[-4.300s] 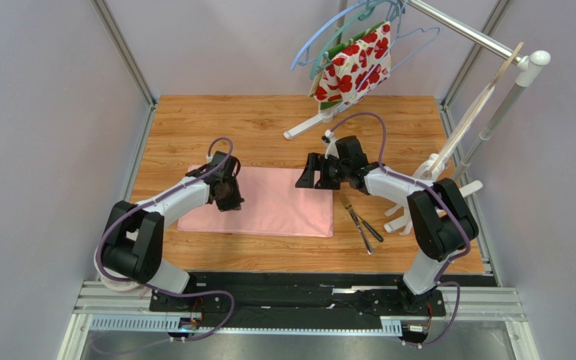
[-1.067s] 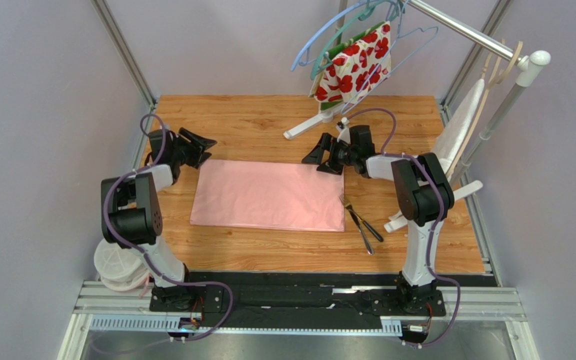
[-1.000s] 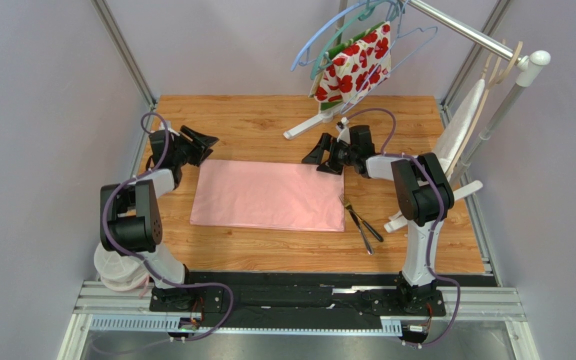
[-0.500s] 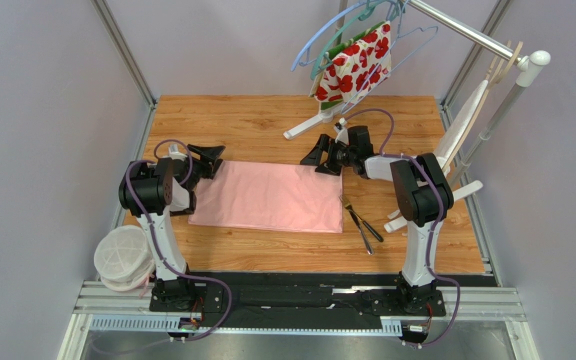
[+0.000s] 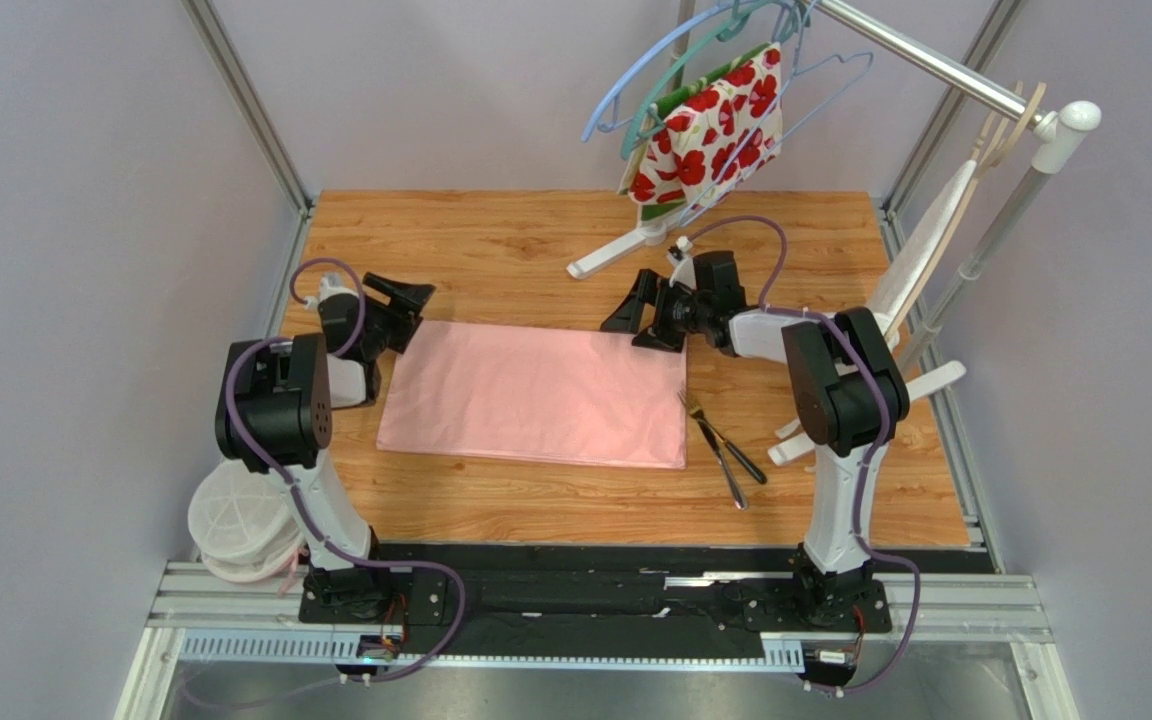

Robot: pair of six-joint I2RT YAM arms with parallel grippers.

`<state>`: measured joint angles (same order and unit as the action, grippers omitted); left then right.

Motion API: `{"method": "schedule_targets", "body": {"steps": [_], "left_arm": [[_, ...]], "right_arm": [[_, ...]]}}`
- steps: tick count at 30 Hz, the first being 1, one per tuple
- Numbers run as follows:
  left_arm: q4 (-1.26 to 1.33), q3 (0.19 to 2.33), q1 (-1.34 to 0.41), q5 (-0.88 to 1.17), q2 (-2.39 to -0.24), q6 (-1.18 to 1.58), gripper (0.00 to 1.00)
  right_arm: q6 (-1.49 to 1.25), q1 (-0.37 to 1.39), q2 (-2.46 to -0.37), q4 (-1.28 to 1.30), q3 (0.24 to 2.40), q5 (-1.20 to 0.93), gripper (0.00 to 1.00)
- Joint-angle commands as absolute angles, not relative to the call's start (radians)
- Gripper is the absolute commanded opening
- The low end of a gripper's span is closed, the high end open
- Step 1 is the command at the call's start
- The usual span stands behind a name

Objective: Fold the napkin into a case and place the utensils inside
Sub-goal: Smooth out the rectangle-folded napkin at the center of the board.

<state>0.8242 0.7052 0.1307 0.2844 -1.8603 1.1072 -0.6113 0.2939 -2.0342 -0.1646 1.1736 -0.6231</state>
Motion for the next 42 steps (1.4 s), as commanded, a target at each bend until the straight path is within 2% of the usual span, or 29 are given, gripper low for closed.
{"method": "schedule_targets", "body": {"steps": [1, 4, 10, 17, 25, 30, 34, 42], "left_arm": [[0.721, 0.752, 0.164, 0.282, -1.873, 1.069, 0.82], [0.813, 0.747, 0.167, 0.320, -1.870, 1.026, 0.82], [0.703, 0.753, 0.133, 0.284, -1.740, 0.902, 0.81], [0.759, 0.713, 0.046, 0.351, -1.594, 0.830, 0.80], [1.101, 0.673, -0.069, 0.359, -1.799, 1.048, 0.77], [1.104, 0.654, -0.080, 0.333, -1.848, 1.055, 0.77], [1.001, 0.650, -0.080, 0.299, -1.859, 1.063, 0.78], [0.897, 0.655, -0.080, 0.255, -1.875, 1.092, 0.78]], "right_arm": [[-0.560, 0.293, -2.019, -0.081, 1.200, -0.554, 0.95], [-0.560, 0.293, -2.017, -0.080, 1.203, -0.561, 0.95], [-0.561, 0.296, -2.008, -0.084, 1.195, -0.566, 0.95], [-0.560, 0.307, -2.017, -0.087, 1.204, -0.580, 0.95], [-0.561, 0.339, -2.005, -0.061, 1.253, -0.574, 0.96], [-0.574, 0.376, -1.968, -0.055, 1.266, -0.548, 0.98], [-0.586, 0.428, -1.950, -0.061, 1.287, -0.543, 0.98], [-0.643, 0.555, -2.150, -0.074, 1.535, -0.594, 0.98]]}}
